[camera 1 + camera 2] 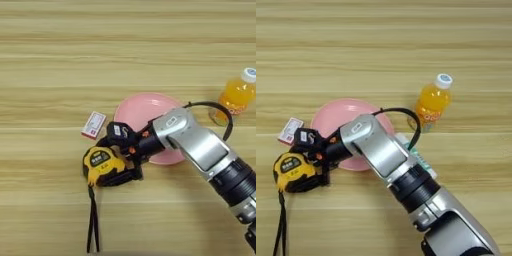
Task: Move the objects on the table
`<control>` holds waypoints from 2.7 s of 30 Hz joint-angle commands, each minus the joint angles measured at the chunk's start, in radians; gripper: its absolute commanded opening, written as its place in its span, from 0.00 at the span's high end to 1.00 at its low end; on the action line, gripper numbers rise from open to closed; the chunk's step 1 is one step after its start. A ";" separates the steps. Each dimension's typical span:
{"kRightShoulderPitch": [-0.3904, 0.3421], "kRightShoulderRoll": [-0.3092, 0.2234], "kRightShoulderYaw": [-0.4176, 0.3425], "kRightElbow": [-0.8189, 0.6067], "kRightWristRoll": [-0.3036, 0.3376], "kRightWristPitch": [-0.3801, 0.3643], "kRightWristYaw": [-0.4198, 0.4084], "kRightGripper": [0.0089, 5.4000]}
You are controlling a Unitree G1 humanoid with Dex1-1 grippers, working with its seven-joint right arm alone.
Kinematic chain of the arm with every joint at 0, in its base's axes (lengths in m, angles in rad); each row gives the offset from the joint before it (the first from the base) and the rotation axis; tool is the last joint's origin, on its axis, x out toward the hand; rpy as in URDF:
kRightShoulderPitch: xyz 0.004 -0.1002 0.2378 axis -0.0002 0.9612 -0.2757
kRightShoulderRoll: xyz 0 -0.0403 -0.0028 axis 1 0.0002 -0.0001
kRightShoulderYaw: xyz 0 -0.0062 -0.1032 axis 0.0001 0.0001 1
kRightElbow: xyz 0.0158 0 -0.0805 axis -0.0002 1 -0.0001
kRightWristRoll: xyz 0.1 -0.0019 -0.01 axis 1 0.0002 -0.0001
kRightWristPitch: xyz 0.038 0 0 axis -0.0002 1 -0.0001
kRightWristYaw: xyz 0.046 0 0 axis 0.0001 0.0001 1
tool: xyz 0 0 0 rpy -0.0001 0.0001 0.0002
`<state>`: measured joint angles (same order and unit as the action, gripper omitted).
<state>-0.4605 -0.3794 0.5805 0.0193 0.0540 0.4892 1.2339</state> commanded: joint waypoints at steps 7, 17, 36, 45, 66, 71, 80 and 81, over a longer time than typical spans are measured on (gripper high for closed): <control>-0.076 0.007 0.006 0.008 -0.039 -0.057 0.009 0.20; -0.073 0.020 -0.015 -0.007 -0.031 -0.049 0.011 0.06; -0.098 0.037 -0.239 -0.219 0.113 0.056 -0.067 0.00; -0.094 0.075 -0.329 -0.266 0.123 0.164 -0.271 0.00; -0.045 -0.124 -0.234 -0.187 -0.180 0.001 -0.414 0.00; -0.033 -0.151 -0.214 -0.152 -0.216 -0.035 -0.399 0.00; -0.030 -0.153 -0.201 -0.056 -0.268 -0.095 -0.399 0.00; -0.029 -0.152 -0.196 -0.045 -0.277 -0.103 -0.400 0.00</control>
<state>-0.4382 -0.5110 0.4022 -0.0170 -0.2084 0.4323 0.8579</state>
